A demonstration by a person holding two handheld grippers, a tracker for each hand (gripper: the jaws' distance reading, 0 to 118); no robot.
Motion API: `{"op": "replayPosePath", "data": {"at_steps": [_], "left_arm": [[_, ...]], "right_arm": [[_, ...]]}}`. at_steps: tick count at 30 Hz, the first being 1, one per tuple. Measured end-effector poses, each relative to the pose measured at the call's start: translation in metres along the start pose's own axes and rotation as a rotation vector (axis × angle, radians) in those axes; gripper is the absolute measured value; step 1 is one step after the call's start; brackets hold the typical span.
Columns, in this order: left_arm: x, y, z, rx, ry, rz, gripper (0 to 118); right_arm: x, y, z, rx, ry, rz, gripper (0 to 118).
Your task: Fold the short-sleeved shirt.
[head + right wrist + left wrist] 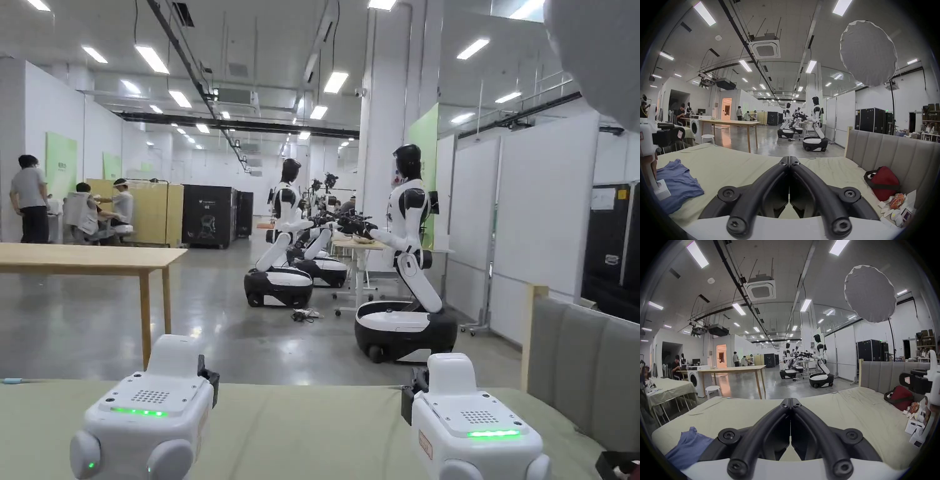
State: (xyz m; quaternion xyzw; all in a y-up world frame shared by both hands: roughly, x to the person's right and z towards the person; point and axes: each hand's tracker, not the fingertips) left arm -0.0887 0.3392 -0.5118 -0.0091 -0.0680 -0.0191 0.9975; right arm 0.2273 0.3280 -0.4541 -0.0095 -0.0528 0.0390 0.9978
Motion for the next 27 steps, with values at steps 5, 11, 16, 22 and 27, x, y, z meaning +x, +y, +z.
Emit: {"op": "replayPosePath", "data": {"at_steps": [5, 11, 16, 22, 27], "left_arm": [[-0.001, -0.004, 0.000, -0.013, 0.019, 0.000, 0], [-0.013, -0.011, 0.007, 0.015, 0.048, -0.020, 0], [-0.058, -0.012, 0.032, 0.028, 0.135, -0.032, 0], [-0.155, -0.022, 0.087, 0.003, 0.335, -0.029, 0], [-0.225, -0.033, 0.135, -0.038, 0.482, -0.022, 0]], "right_arm": [[0.008, 0.000, 0.000, -0.005, -0.007, -0.023, 0], [-0.005, 0.004, 0.001, 0.016, 0.004, 0.005, 0], [-0.052, 0.011, -0.010, 0.036, 0.083, 0.011, 0], [-0.161, 0.015, -0.014, 0.075, 0.272, 0.010, 0], [-0.253, 0.014, 0.001, 0.065, 0.460, 0.007, 0]]}}
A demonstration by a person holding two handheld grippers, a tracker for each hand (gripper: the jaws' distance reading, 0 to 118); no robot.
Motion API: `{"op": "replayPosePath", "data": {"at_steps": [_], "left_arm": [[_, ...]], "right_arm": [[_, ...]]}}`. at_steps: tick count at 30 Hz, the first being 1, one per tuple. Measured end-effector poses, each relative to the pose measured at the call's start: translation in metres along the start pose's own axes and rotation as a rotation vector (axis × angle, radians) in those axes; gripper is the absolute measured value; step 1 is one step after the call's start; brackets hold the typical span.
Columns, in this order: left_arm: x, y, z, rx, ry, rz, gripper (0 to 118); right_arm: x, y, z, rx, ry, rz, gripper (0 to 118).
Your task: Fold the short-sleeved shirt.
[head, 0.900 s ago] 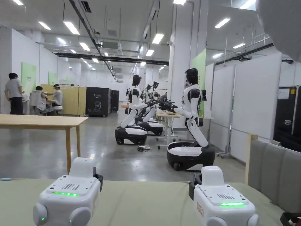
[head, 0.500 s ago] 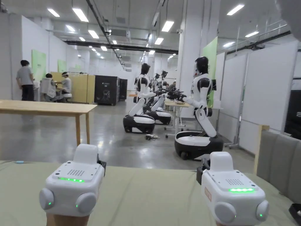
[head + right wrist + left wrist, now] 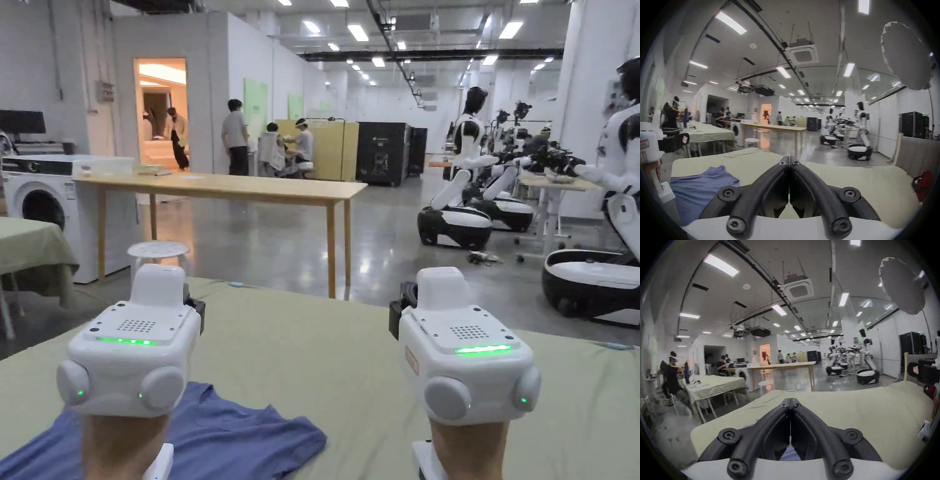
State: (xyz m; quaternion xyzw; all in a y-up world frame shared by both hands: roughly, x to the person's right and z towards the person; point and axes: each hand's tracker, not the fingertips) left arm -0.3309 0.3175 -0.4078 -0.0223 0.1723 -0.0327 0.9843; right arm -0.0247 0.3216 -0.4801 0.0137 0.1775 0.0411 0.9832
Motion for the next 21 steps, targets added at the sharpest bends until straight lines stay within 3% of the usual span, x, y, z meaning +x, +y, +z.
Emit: {"op": "replayPosePath", "data": {"at_steps": [4, 7, 11, 17, 20, 21], "left_arm": [[-0.040, -0.006, 0.004, -0.015, 0.056, 0.019, 0], [-0.053, -0.009, 0.000, -0.046, 0.042, 0.007, 0], [-0.054, -0.024, -0.037, -0.303, -0.111, -0.074, 0], [-0.041, -0.089, -0.127, -0.744, -0.424, -0.087, 0], [-0.022, -0.130, -0.159, -0.856, -0.416, -0.210, 0], [-0.018, -0.139, -0.164, -0.843, -0.418, -0.235, 9]], "right_arm": [[-0.044, -0.006, -0.010, -0.005, 0.070, 0.019, 0], [-0.053, -0.009, -0.010, -0.017, 0.095, 0.027, 0], [-0.047, -0.015, -0.006, -0.052, 0.138, 0.015, 0], [-0.032, -0.030, 0.005, -0.123, 0.189, -0.028, 0], [-0.026, -0.041, 0.006, -0.143, 0.203, -0.029, 0], [-0.025, -0.044, 0.006, -0.150, 0.209, -0.031, 0]]}}
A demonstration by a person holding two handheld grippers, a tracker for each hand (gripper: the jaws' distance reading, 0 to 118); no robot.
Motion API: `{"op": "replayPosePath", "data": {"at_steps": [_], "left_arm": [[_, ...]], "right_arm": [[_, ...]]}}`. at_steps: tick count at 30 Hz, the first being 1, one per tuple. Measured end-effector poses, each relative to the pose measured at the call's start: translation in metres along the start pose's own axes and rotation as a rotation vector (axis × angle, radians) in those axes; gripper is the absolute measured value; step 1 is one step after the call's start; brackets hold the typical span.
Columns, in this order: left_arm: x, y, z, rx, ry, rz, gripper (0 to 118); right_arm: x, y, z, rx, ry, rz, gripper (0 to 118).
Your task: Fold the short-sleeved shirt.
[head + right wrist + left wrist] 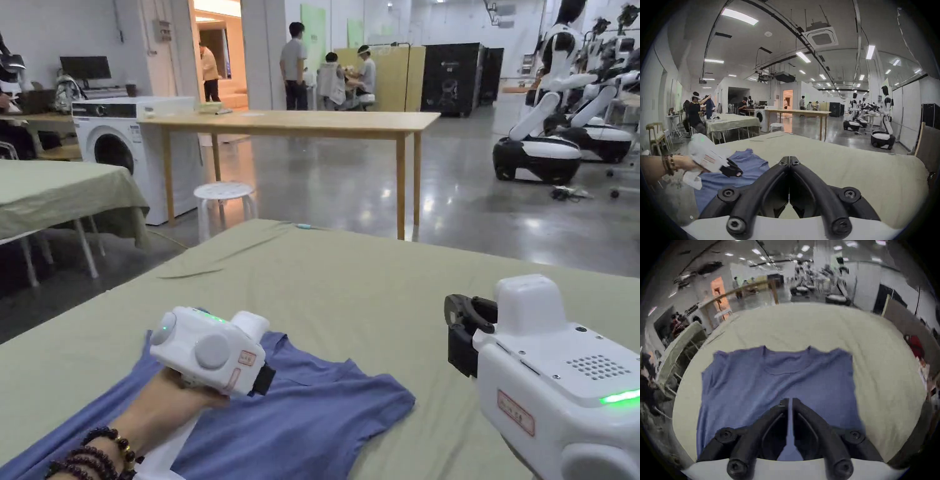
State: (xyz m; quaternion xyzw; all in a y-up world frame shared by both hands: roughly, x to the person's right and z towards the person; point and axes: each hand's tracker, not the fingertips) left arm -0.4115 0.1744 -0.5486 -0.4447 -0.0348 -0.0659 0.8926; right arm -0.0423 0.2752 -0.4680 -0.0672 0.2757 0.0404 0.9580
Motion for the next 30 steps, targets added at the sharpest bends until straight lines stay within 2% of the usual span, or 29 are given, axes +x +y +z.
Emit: {"op": "replayPosePath", "data": {"at_steps": [1, 2, 3, 4, 5, 11, 14, 17, 19, 21, 22, 25, 27, 30], "left_arm": [[0.000, -0.001, -0.012, -0.006, 0.004, -0.023, 15], [0.000, -0.002, -0.023, -0.004, -0.025, -0.004, 28], [0.000, -0.004, -0.032, -0.012, -0.039, 0.006, 77], [0.001, -0.006, -0.041, -0.031, -0.048, 0.012, 111], [0.003, -0.009, -0.052, -0.064, -0.059, 0.012, 118], [0.005, -0.026, -0.077, -0.102, -0.019, -0.038, 115], [0.004, -0.034, -0.079, -0.102, -0.039, -0.024, 93], [0.007, -0.040, -0.068, -0.059, -0.073, 0.007, 84], [0.014, -0.040, -0.061, -0.020, -0.062, -0.033, 50], [0.018, -0.041, -0.057, -0.005, 0.019, -0.089, 11], [0.015, -0.038, -0.054, 0.065, 0.079, -0.135, 9], [0.017, -0.039, -0.048, 0.066, 0.038, -0.068, 4], [0.015, -0.034, -0.033, 0.139, 0.029, 0.001, 2], [0.019, -0.021, -0.012, 0.171, 0.002, 0.012, 1]], "right_arm": [[0.001, -0.004, -0.002, -0.011, 0.009, -0.003, 0], [0.002, -0.008, -0.005, -0.021, 0.013, -0.006, 0], [0.003, -0.011, -0.008, -0.032, 0.018, -0.006, 0], [0.004, -0.015, -0.012, -0.042, 0.024, -0.004, 0], [0.002, -0.018, -0.016, -0.050, 0.026, -0.001, 0], [-0.002, -0.033, -0.032, -0.093, 0.058, -0.003, 0], [-0.007, -0.036, -0.032, -0.102, 0.062, 0.008, 0], [-0.009, -0.036, -0.031, -0.102, 0.064, 0.017, 0], [-0.010, -0.034, -0.030, -0.099, 0.056, 0.028, 0], [-0.011, -0.032, -0.029, -0.095, 0.053, 0.025, 0], [-0.011, -0.030, -0.028, -0.093, 0.054, 0.021, 0], [-0.010, -0.027, -0.023, -0.090, 0.051, 0.015, 0], [-0.009, -0.026, -0.018, -0.086, 0.043, 0.021, 0], [-0.004, -0.023, -0.009, -0.086, 0.038, 0.014, 0]]}}
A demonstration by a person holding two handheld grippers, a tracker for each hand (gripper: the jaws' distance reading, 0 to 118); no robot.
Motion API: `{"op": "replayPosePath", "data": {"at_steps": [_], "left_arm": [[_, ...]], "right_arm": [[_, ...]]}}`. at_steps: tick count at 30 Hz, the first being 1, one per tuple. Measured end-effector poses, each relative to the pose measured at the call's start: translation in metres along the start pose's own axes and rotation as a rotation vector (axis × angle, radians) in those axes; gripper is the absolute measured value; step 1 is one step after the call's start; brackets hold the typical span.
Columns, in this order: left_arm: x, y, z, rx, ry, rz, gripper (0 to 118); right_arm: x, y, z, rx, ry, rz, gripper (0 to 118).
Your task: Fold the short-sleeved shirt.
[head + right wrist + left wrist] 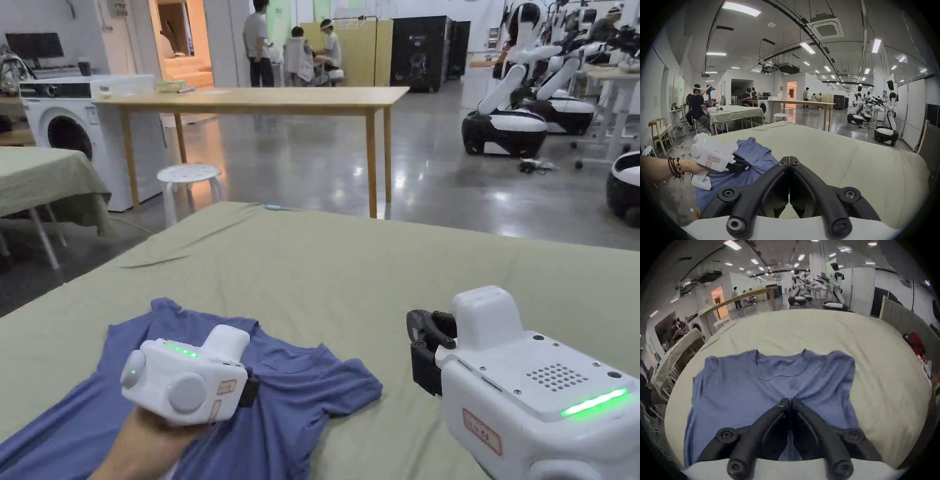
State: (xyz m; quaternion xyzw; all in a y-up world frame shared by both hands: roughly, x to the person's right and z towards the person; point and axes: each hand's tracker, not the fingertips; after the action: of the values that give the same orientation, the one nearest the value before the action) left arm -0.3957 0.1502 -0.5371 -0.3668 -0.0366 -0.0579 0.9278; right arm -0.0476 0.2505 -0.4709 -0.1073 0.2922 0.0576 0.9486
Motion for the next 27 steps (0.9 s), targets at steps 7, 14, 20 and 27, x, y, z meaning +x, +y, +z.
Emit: {"op": "replayPosePath", "data": {"at_steps": [7, 14, 20, 27], "left_arm": [[0.033, 0.036, 0.037, 0.156, -0.080, 0.061, 1], [0.160, 0.118, 0.037, 0.249, -0.259, -0.091, 1], [0.342, 0.170, 0.020, 0.253, -0.542, -0.215, 1], [0.554, 0.170, 0.014, 0.203, -0.827, -0.396, 1]], "right_arm": [[0.024, 0.003, 0.056, 0.042, -0.056, -0.013, 0], [0.077, 0.001, 0.135, 0.080, -0.192, -0.049, 0], [0.132, -0.009, 0.211, 0.098, -0.338, -0.064, 0], [0.192, -0.026, 0.288, 0.083, -0.580, -0.068, 0]]}}
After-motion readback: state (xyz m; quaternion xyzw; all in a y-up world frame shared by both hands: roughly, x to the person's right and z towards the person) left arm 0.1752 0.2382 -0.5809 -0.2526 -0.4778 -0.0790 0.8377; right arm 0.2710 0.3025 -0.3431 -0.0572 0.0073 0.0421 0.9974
